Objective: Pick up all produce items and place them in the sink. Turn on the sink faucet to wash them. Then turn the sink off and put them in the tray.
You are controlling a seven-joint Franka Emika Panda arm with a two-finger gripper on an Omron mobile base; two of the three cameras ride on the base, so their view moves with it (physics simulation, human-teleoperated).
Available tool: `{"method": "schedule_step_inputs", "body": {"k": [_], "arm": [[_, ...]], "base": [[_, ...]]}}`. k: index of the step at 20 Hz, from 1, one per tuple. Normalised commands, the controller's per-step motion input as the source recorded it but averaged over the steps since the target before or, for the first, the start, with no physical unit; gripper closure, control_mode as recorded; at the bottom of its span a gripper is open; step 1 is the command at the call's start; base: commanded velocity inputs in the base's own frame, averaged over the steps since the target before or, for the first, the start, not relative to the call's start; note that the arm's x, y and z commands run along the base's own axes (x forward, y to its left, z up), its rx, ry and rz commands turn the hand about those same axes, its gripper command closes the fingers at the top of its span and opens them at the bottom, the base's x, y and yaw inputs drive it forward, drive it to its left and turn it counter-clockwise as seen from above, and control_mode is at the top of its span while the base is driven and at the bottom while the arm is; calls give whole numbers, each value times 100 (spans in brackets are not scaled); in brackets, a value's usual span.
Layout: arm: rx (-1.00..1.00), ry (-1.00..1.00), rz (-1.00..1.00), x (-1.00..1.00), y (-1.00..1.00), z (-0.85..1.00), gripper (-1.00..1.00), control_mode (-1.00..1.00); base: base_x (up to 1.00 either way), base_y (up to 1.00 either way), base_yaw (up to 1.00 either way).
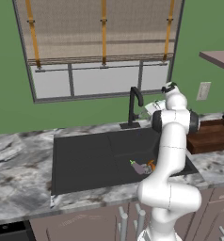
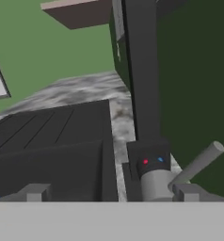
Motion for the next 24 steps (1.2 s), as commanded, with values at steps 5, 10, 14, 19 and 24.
{"method": "schedule_step_inputs", "body": {"k": [5, 10, 14, 19, 24], "arm": [[0, 0, 1, 0, 17, 3, -100, -100], [0, 0, 0, 0, -16, 0, -100, -100], [0, -5, 0, -20, -11, 1, -100, -100], [0, -6, 0, -40, -15, 4, -100, -100], [0, -5, -3, -56, -9, 24, -100, -100]], "base": [[0, 0, 0], [0, 0, 0], [0, 0, 0], [0, 0, 0], [0, 0, 0]]}}
